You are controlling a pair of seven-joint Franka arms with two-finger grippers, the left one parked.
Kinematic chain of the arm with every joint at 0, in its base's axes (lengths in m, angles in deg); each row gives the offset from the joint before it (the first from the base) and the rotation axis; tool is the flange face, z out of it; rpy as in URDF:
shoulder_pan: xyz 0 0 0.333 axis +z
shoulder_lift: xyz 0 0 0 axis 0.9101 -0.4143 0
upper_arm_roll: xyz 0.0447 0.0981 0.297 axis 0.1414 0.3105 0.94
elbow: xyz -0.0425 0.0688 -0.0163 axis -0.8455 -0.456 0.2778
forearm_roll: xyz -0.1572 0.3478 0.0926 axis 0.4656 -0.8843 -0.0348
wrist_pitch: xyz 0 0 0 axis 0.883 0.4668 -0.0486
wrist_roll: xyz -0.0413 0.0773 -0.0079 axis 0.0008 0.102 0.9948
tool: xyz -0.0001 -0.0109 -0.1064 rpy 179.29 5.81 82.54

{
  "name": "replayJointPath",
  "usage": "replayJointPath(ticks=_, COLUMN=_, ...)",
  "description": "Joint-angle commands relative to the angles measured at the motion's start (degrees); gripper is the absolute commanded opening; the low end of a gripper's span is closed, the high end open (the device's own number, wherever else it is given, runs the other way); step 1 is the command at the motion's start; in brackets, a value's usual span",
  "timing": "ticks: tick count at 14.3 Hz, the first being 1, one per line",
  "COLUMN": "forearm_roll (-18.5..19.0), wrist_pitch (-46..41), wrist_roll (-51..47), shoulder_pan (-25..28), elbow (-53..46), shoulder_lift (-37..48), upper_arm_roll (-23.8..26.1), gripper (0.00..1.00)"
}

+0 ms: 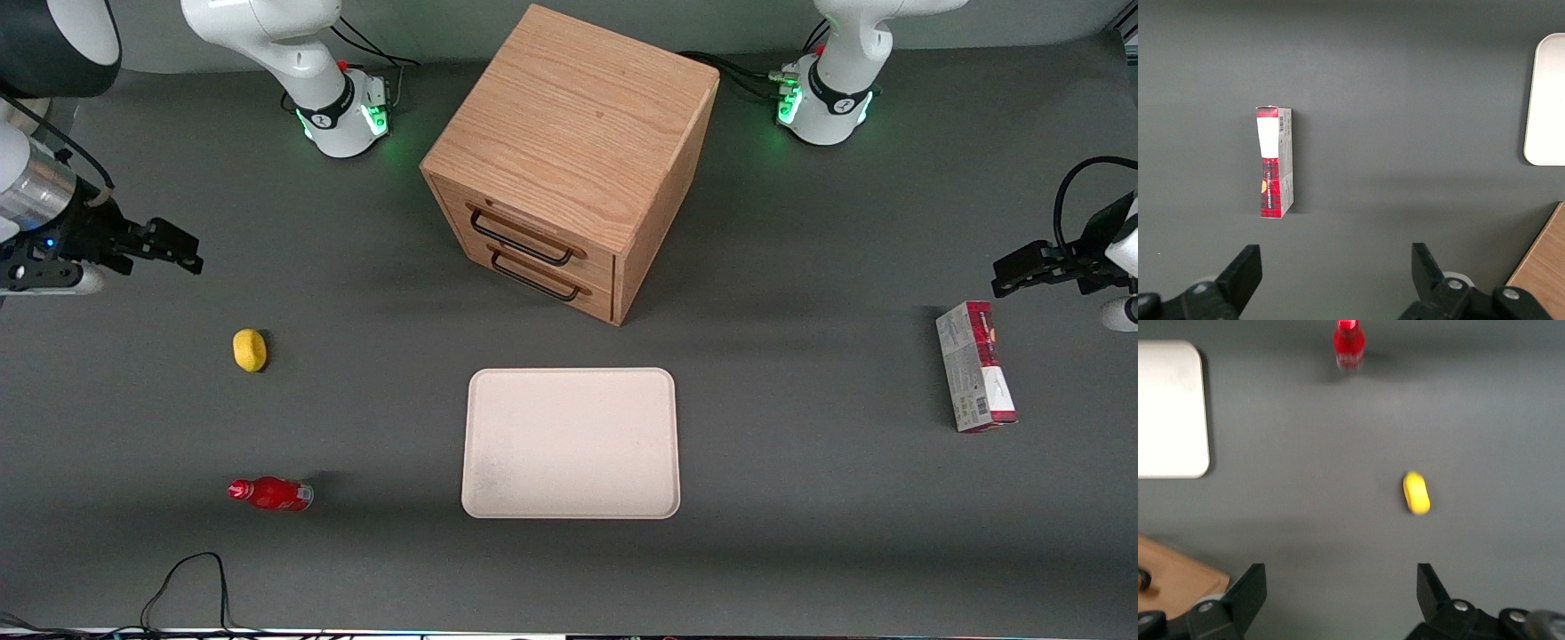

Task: Place coke bottle on tray
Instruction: 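Move the right gripper down toward the red Coca-Cola bottle, then close the right gripper around the red bottle's cap end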

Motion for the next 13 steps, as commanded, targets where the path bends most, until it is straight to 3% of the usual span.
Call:
replayJointPath(ticks=1, forearm_roll=0.89, wrist_pitch=1.93, wrist_roll=-0.90, shoulder_pan=-2.28, elbow=-12.36, shoulder_lift=-12.45, upper_arm_roll=0.67, gripper=1.00)
replayJointPath(ticks=3, forearm_roll=-0.69, wrist_pitch=1.93, wrist_roll=-0.73, shoulder_pan=-2.64, elbow=-23.18, shoulder_lift=-22.92, upper_arm_roll=0.94, gripper=1.00)
replayJointPath(ticks=6, forearm_roll=-2.28, wrist_pitch=4.81, wrist_roll=-0.29, shoulder_pan=-3.52, elbow=-31.47, shoulder_lift=-33.83, upper_arm_roll=1.55, gripper=1.00)
replayJointPath(ticks=13, forearm_roll=-2.11, wrist_pitch=21.86, wrist_roll=5.87, shoulder_pan=-4.58, elbow=-31.75, shoulder_lift=-46.69, upper_arm_roll=2.34, gripper=1.00)
